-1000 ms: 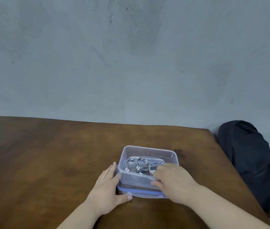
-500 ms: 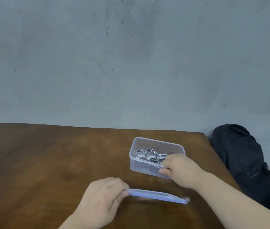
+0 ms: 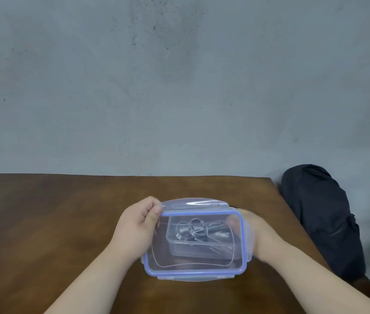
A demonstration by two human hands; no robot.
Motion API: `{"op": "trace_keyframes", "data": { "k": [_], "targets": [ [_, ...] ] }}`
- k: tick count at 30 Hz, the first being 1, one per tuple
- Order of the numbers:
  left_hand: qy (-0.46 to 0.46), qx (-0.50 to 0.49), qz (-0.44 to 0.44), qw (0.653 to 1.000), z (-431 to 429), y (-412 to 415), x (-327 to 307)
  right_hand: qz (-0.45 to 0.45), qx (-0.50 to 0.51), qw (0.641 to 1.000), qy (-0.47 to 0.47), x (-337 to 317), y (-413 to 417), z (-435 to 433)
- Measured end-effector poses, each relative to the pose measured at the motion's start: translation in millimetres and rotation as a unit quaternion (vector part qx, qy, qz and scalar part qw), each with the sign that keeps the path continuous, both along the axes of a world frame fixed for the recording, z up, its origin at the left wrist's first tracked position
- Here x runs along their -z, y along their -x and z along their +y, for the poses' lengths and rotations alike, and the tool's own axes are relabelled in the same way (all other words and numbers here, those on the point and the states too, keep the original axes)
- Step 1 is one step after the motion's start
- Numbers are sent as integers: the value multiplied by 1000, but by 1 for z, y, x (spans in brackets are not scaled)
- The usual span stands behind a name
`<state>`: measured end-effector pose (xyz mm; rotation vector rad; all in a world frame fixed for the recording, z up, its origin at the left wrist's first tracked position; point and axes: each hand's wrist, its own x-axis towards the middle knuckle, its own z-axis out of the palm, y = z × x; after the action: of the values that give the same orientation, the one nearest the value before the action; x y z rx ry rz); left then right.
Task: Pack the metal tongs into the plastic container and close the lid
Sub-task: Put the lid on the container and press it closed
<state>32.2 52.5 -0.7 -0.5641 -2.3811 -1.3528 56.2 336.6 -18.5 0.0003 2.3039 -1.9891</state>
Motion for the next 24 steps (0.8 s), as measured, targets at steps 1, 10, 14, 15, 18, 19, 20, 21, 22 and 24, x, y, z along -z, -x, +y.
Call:
{"op": "trace_keyframes", "data": {
  "k": [1, 10, 14, 15, 18, 19, 20, 21, 22, 24],
  "targets": [
    [-6, -1, -30, 1000, 5, 7, -2, 31, 46, 998, 26, -1, 1, 5],
    [11, -8, -173, 985, 49, 73, -18, 95, 189, 974, -81, -12, 15, 3],
    [-20, -15, -232, 972, 46, 85, -3, 44, 253, 966, -39, 4, 36, 10],
    [-28, -11, -261, 965, 42, 87, 5, 38, 255, 965, -53, 8, 42, 12],
    [-19, -27, -298, 954, 34, 89, 27, 14, 247, 961, -127, 19, 57, 13],
    [-17, -42, -300, 953, 34, 89, 32, 6, 246, 959, -144, 22, 62, 13],
    [-15, -59, -302, 951, 34, 89, 36, -3, 246, 956, -163, 23, 66, 12],
    [-16, -75, -303, 950, 35, 89, 40, -9, 244, 951, -187, 25, 70, 12],
    [-20, -87, -305, 948, 36, 89, 42, -17, 245, 946, -214, 26, 73, 12],
    [-24, -102, -303, 947, 40, 88, 44, -28, 248, 933, -258, 28, 78, 11]
  ]
}}
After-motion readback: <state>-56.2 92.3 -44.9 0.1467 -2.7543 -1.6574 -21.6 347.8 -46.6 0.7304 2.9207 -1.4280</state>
